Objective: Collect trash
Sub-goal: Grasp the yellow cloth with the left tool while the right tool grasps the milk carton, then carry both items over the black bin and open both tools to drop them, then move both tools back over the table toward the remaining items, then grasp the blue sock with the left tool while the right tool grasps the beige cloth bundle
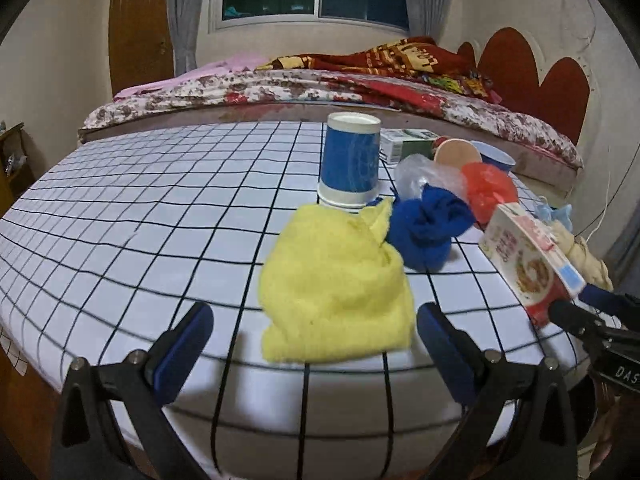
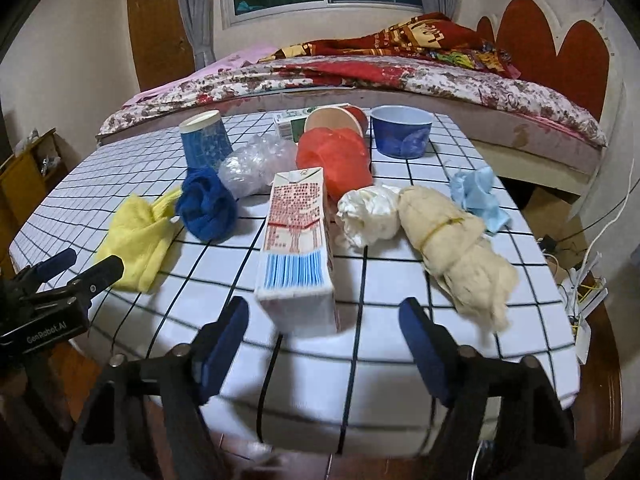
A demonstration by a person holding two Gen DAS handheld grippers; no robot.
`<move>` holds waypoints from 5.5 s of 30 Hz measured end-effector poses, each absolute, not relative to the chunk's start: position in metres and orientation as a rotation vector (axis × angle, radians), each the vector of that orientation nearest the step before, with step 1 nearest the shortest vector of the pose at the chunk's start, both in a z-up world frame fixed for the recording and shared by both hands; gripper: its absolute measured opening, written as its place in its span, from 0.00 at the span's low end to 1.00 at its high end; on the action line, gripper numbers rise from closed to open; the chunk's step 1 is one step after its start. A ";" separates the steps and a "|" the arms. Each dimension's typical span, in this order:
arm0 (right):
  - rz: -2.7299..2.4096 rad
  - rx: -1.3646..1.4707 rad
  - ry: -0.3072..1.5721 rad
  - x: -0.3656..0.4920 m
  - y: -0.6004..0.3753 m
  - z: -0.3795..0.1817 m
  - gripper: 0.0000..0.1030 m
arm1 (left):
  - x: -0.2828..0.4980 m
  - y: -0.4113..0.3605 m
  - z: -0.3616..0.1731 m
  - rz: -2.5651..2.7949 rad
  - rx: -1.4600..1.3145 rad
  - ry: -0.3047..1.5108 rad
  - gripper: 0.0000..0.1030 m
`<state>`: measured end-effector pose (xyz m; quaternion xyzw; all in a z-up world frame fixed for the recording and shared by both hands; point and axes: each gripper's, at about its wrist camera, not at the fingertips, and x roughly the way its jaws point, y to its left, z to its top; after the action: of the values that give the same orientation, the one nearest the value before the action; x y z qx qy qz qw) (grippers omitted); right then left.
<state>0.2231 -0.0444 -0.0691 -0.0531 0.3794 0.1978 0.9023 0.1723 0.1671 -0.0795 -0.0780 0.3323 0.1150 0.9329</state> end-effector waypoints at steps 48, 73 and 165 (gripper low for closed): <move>0.135 -0.038 0.626 0.109 -0.235 -0.027 0.34 | 0.108 -0.013 -0.039 -0.321 -0.050 0.538 0.15; 0.049 0.053 0.877 0.111 -0.391 -0.134 0.35 | 0.130 -0.208 -0.119 -0.659 0.078 0.812 0.21; 0.369 -0.164 0.797 0.279 -0.122 -0.075 0.61 | 0.259 0.124 -0.077 0.113 -0.201 0.780 0.74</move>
<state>0.2790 -0.1220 -0.0749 -0.0792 0.3855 0.1782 0.9018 0.2585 0.1245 -0.0770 -0.0978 0.3795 0.0549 0.9184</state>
